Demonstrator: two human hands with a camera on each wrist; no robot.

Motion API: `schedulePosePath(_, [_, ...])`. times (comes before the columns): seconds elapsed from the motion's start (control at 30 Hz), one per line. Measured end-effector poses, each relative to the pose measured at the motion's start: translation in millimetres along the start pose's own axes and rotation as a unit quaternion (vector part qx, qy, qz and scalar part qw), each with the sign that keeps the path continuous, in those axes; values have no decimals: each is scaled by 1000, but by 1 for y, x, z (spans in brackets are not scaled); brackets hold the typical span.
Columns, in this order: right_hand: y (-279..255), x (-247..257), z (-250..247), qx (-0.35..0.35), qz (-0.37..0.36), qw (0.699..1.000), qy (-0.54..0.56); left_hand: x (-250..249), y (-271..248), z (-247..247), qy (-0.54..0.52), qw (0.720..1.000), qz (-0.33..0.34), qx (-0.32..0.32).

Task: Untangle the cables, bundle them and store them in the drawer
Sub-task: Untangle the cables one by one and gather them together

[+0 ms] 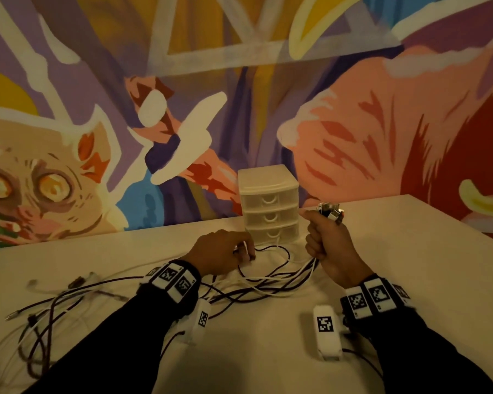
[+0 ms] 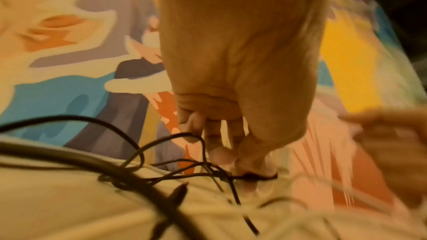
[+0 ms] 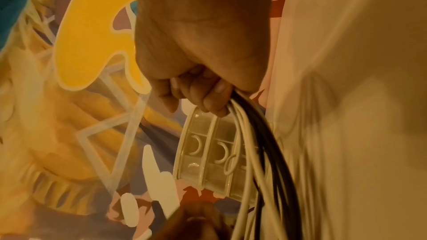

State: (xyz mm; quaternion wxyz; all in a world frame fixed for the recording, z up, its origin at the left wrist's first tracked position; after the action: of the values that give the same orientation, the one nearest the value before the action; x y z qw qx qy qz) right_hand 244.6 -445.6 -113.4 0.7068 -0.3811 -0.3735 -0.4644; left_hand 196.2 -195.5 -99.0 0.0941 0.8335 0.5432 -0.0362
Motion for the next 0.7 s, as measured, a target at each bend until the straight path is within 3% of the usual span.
schedulePosePath(0.07, [0,-1,0,-8,-2,1000,3,6,3,-10,-143,979,22,-142])
schedulePosePath(0.13, [-2,-2,4,-4,-9,1000,-13,2,4,-23,-285,916,36,-279])
schedulePosePath(0.2, [-5,-3,11,12,-20,999,-36,-13,7,-29,-347,870,47,-347])
schedulePosePath(0.33, [-14,-9,22,23,-37,995,-85,-46,19,0,-387,851,71,-348])
schedulePosePath(0.47, [-11,-13,20,-31,-24,993,-112,-43,26,21,-482,807,59,-336])
schedulePosePath(0.6, [-10,-16,22,-39,-9,989,-143,-38,21,30,-520,797,49,-304])
schedulePosePath(0.7, [-7,-13,21,-70,-42,991,-104,-35,22,37,-547,794,35,-264])
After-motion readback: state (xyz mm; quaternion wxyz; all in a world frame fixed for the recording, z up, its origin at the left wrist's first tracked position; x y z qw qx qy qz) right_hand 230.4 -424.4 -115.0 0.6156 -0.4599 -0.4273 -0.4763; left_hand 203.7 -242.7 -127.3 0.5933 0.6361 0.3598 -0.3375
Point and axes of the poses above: each hand's wrist, its own y-axis towards the middle knuckle, its own z-axis out of the palm, x = y × z, the point moved 2 cm from there along y, towards the middle knuckle, and after that the axes turned 15 degrees about z, right-handed, at the moved point
